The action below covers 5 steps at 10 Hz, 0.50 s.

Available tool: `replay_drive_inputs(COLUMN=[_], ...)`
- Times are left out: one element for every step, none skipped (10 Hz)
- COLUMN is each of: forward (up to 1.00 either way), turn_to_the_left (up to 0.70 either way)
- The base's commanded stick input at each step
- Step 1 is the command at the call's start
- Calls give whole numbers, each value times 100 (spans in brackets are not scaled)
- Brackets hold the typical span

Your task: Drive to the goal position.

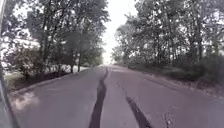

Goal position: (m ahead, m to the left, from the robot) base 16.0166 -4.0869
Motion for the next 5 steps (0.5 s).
replay_drive_inputs(forward=[70,70,70,70,70], turn_to_the_left=[0,0,0,0,0])
